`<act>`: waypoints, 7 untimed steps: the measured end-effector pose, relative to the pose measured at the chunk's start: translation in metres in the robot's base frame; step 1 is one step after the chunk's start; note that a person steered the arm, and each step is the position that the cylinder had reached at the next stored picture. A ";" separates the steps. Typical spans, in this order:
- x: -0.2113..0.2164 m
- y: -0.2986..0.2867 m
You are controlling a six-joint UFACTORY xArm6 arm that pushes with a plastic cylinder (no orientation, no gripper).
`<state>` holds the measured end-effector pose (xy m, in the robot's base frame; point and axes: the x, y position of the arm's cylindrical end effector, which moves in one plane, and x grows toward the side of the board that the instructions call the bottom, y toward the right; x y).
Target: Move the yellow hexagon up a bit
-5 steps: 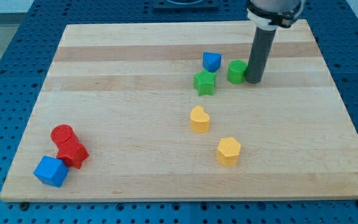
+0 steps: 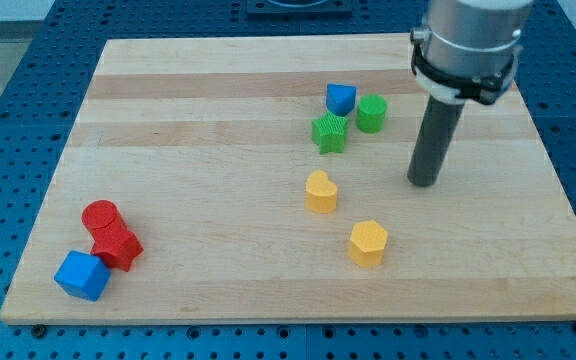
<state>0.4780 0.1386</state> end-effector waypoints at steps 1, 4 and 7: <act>0.029 0.000; 0.118 -0.010; 0.119 -0.080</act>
<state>0.5967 0.0584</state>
